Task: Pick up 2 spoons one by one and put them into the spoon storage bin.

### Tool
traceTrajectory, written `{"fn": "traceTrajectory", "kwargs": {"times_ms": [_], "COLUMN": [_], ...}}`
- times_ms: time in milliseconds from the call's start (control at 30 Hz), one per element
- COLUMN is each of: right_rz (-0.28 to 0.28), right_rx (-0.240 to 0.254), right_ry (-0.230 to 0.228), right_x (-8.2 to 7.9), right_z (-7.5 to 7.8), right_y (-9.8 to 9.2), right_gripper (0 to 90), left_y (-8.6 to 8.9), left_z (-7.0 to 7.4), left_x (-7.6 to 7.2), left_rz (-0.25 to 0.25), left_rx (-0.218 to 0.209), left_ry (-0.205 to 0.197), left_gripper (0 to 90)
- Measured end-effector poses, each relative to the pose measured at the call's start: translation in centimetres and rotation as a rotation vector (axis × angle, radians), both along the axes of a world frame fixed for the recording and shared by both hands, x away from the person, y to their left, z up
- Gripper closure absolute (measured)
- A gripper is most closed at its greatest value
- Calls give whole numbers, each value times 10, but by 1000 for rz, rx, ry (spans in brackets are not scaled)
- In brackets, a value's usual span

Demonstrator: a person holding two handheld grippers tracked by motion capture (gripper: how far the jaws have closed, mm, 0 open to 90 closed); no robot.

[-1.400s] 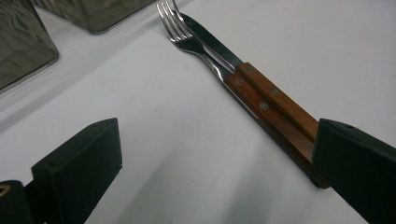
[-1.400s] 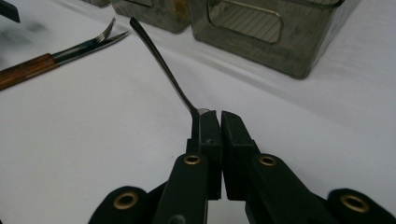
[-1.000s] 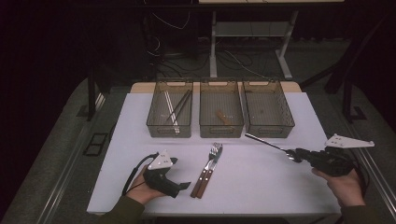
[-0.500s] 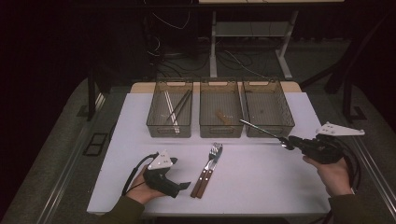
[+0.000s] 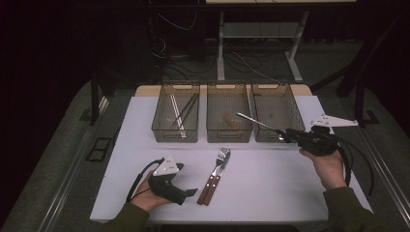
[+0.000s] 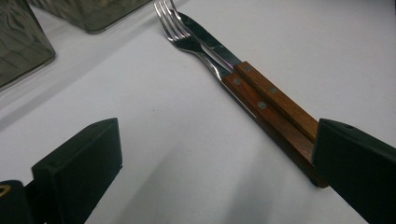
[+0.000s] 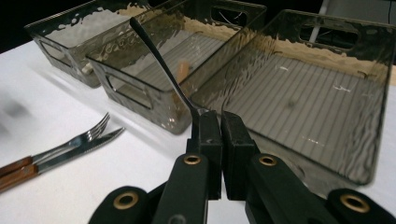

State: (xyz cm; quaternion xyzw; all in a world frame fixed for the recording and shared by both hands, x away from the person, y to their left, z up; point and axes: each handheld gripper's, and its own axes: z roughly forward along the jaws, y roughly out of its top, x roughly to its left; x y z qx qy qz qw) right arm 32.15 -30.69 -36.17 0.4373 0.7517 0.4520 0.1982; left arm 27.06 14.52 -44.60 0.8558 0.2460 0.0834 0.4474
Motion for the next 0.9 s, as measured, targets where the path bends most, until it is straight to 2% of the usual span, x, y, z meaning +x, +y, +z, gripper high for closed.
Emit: {"fn": "traceTrajectory", "kwargs": {"times_ms": [233,333,900], "right_rz": [-20,-30,-71], "right_rx": [-42,-57,-119], "right_ry": [-9,-4,68], "right_x": [19,30,90], "right_z": [6,7,2], "right_y": [23,34,96], "right_gripper": [884,884,884], "left_y": [0,0,-1], "left_z": [0,0,0], "left_x": [-1,-1,-2], "left_rz": [11,21,21], "left_rx": [0,-16,-27], "left_ry": [1,2,8], "left_gripper": [10,10,10]}}
